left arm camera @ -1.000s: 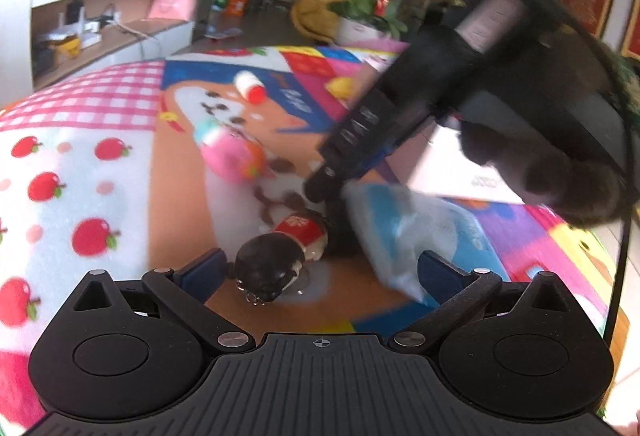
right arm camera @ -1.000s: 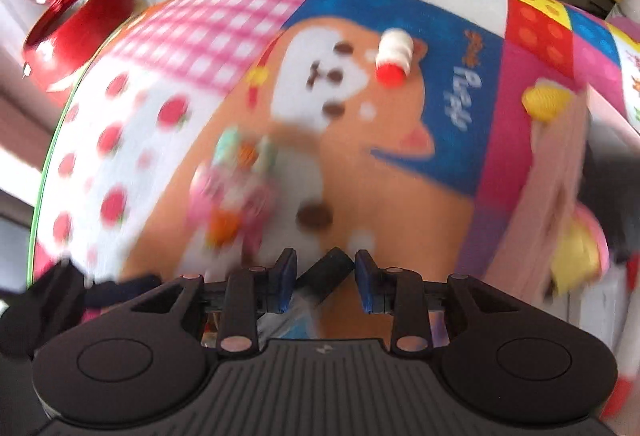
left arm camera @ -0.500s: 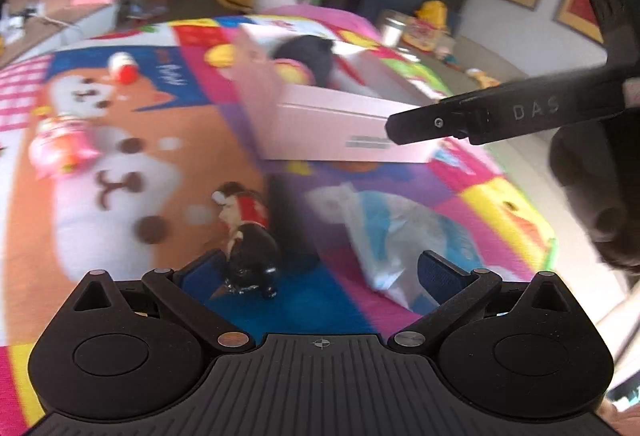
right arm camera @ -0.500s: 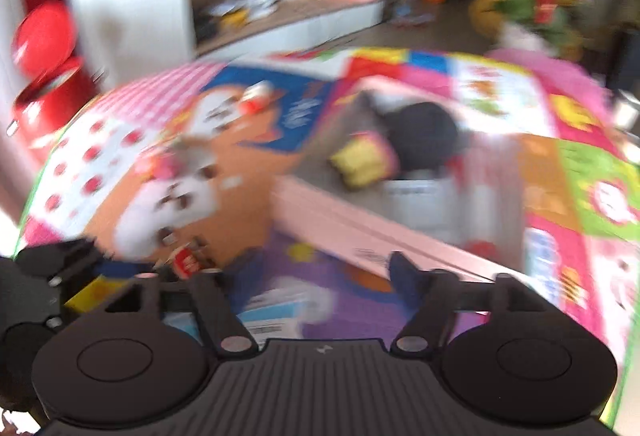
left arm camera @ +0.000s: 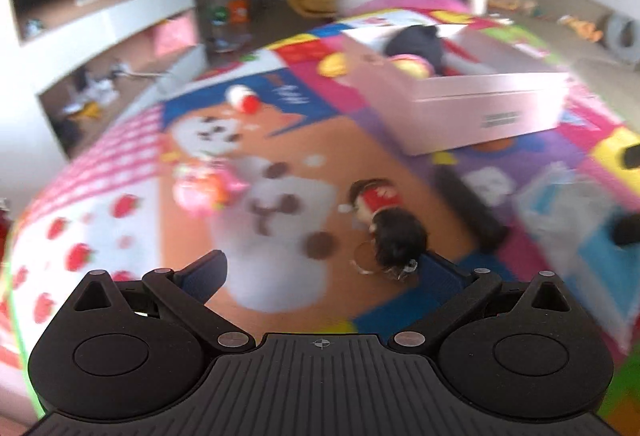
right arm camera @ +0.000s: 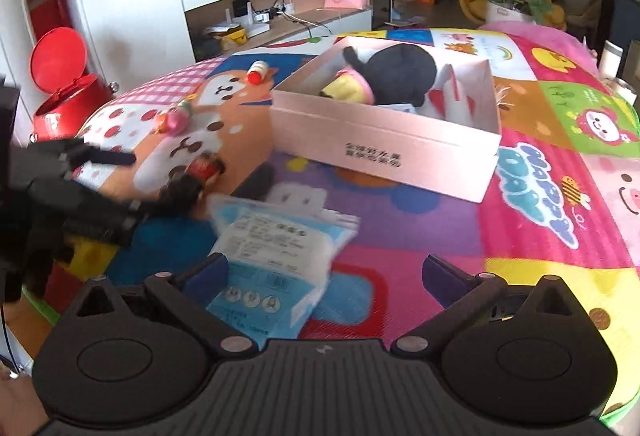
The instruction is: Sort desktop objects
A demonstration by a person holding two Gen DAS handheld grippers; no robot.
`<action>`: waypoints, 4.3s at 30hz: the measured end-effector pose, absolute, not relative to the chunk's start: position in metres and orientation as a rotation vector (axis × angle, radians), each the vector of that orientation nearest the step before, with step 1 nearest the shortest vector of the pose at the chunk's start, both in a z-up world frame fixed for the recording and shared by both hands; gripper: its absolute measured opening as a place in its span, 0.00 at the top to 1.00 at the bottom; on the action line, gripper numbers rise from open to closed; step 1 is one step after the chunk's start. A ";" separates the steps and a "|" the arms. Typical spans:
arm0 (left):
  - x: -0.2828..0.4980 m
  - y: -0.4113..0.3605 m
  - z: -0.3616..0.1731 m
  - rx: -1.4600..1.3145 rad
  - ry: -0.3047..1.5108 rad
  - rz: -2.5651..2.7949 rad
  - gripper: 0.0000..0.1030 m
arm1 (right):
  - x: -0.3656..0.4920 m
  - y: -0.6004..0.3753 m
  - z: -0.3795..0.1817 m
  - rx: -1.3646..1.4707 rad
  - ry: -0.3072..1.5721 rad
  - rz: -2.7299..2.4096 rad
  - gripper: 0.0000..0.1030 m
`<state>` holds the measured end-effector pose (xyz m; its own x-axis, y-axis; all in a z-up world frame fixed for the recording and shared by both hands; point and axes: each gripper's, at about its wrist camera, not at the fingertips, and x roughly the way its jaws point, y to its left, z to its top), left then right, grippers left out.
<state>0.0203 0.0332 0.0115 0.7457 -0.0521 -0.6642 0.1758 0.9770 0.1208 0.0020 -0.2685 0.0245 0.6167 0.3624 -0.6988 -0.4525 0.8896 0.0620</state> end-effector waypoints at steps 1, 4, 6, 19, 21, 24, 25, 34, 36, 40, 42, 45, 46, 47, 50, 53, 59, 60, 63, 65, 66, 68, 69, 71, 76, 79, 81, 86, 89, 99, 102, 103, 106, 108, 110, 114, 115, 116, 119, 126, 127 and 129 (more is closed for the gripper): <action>0.022 0.036 0.012 0.181 0.719 -0.110 0.00 | -0.003 -0.265 0.024 -0.136 0.762 0.483 0.00; 0.028 0.042 0.013 0.161 0.720 -0.066 0.00 | -0.011 -0.256 0.022 -0.163 0.757 0.527 0.00; 0.028 0.043 0.017 0.141 0.705 -0.047 0.00 | -0.015 -0.248 0.019 -0.204 0.762 0.554 0.00; 0.021 -0.011 0.021 0.044 0.693 -0.438 0.00 | -0.006 -0.290 0.016 -0.233 0.650 0.160 0.00; 0.023 -0.025 0.013 0.109 0.696 -0.437 0.00 | -0.011 -0.297 0.012 -0.186 0.663 0.164 0.00; 0.031 -0.034 0.006 0.172 0.698 -0.374 0.00 | -0.017 -0.305 0.000 -0.141 0.694 0.158 0.00; 0.033 -0.034 0.004 0.180 0.699 -0.356 0.00 | -0.018 -0.307 -0.004 -0.126 0.709 0.156 0.00; 0.041 0.002 0.006 0.251 0.688 -0.187 0.00 | -0.013 -0.295 -0.021 -0.057 0.725 0.156 0.00; 0.045 0.011 0.006 0.261 0.684 -0.134 0.00 | -0.012 -0.291 -0.022 -0.052 0.717 0.151 0.00; 0.048 0.023 0.008 0.195 0.707 -0.088 0.00 | -0.015 -0.286 -0.025 -0.046 0.689 0.134 0.00; 0.047 0.025 0.009 0.101 0.732 -0.144 0.00 | -0.015 -0.287 -0.024 -0.037 0.689 0.136 0.00; 0.047 0.017 0.008 -0.005 0.763 -0.208 0.00 | -0.014 -0.287 -0.025 -0.033 0.690 0.132 0.00; 0.049 0.013 0.007 -0.014 0.763 -0.207 0.00 | -0.014 -0.286 -0.025 -0.033 0.690 0.129 0.00; 0.052 0.009 0.006 -0.016 0.759 -0.195 0.00 | -0.014 -0.286 -0.025 -0.034 0.690 0.127 0.00; 0.062 0.004 0.003 -0.042 0.745 -0.164 0.00 | -0.015 -0.286 -0.025 -0.031 0.688 0.127 0.00; 0.073 0.004 0.003 -0.069 0.737 -0.139 0.00 | -0.016 -0.286 -0.026 -0.031 0.683 0.128 0.00; 0.089 0.000 -0.001 -0.023 0.716 -0.080 0.00 | -0.016 -0.286 -0.026 -0.032 0.682 0.128 0.00; 0.091 -0.001 -0.002 -0.023 0.713 -0.070 0.00 | -0.016 -0.286 -0.026 -0.032 0.682 0.128 0.00; 0.098 -0.001 -0.001 -0.039 0.702 -0.053 0.00 | -0.016 -0.286 -0.026 -0.032 0.682 0.128 0.00; 0.103 -0.001 -0.001 -0.031 0.695 -0.044 0.05 | -0.016 -0.286 -0.026 -0.032 0.682 0.128 0.00; 0.105 -0.001 -0.001 -0.019 0.696 -0.042 0.11 | -0.016 -0.286 -0.026 -0.032 0.682 0.128 0.00; 0.106 -0.001 -0.002 0.006 0.694 -0.032 0.21 | -0.016 -0.286 -0.026 -0.031 0.682 0.128 0.00; 0.105 0.000 -0.002 0.012 0.694 -0.042 0.21 | -0.016 -0.286 -0.026 -0.030 0.683 0.129 0.00; 0.099 0.002 -0.002 0.026 0.694 -0.053 0.21 | -0.015 -0.286 -0.026 -0.030 0.684 0.129 0.00; 0.067 0.007 -0.001 0.042 0.697 -0.122 0.21 | -0.015 -0.286 -0.026 -0.039 0.686 0.135 0.00; 0.042 0.003 0.000 0.062 0.703 -0.212 0.21 | -0.015 -0.287 -0.026 -0.042 0.688 0.141 0.00; 0.026 0.000 0.001 0.074 0.707 -0.261 0.21 | -0.014 -0.286 -0.025 -0.047 0.692 0.144 0.00; -0.001 -0.002 0.003 0.038 0.715 -0.353 0.20 | -0.007 -0.294 -0.006 -0.059 0.690 0.202 0.00; -0.009 -0.006 0.001 0.028 0.706 -0.396 0.15 | -0.001 -0.308 0.016 -0.020 0.601 0.152 0.00; -0.013 -0.007 -0.003 0.018 0.697 -0.395 0.08 | 0.064 -0.342 0.017 0.049 0.678 -0.119 0.22; -0.012 -0.006 -0.002 0.012 0.699 -0.397 0.08 | 0.054 -0.328 0.011 0.013 0.707 -0.049 0.22; -0.012 -0.006 -0.002 0.014 0.700 -0.398 0.08 | 0.050 -0.324 0.009 0.002 0.714 -0.014 0.22; -0.012 -0.007 -0.003 0.022 0.699 -0.398 0.07 | 0.032 -0.312 0.014 -0.041 0.698 0.035 0.17; -0.012 -0.007 -0.003 0.024 0.698 -0.397 0.07 | 0.025 -0.307 0.021 -0.055 0.664 0.021 0.09; -0.012 -0.007 -0.003 0.024 0.698 -0.397 0.06 | 0.016 -0.302 0.031 -0.033 0.629 0.056 0.00; -0.013 -0.008 -0.003 0.023 0.698 -0.396 0.06 | 0.010 -0.280 0.038 -0.055 0.621 0.231 0.00; -0.013 -0.008 -0.003 0.024 0.699 -0.396 0.06 | 0.011 -0.273 0.036 -0.080 0.625 0.259 0.00; -0.013 -0.008 -0.003 0.025 0.699 -0.396 0.06 | 0.014 -0.264 0.032 -0.107 0.638 0.280 0.00; -0.013 -0.008 -0.003 0.028 0.700 -0.392 0.06 | 0.036 -0.250 0.015 -0.130 0.701 0.318 0.00; -0.016 -0.004 -0.001 0.010 0.714 -0.365 0.05 | 0.054 -0.251 0.001 -0.037 0.777 0.340 0.09; -0.016 -0.004 -0.001 0.001 0.717 -0.354 0.05 | 0.050 -0.252 0.003 -0.045 0.769 0.333 0.09; -0.015 -0.005 0.001 -0.017 0.724 -0.326 0.05 | 0.040 -0.256 0.008 -0.067 0.744 0.308 0.10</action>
<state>-0.0153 -0.0046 0.0013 0.7013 -0.2986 -0.6473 0.2873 0.9494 -0.1268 0.0403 -0.2557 0.0083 0.6929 0.2522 -0.6755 -0.2993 0.9529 0.0488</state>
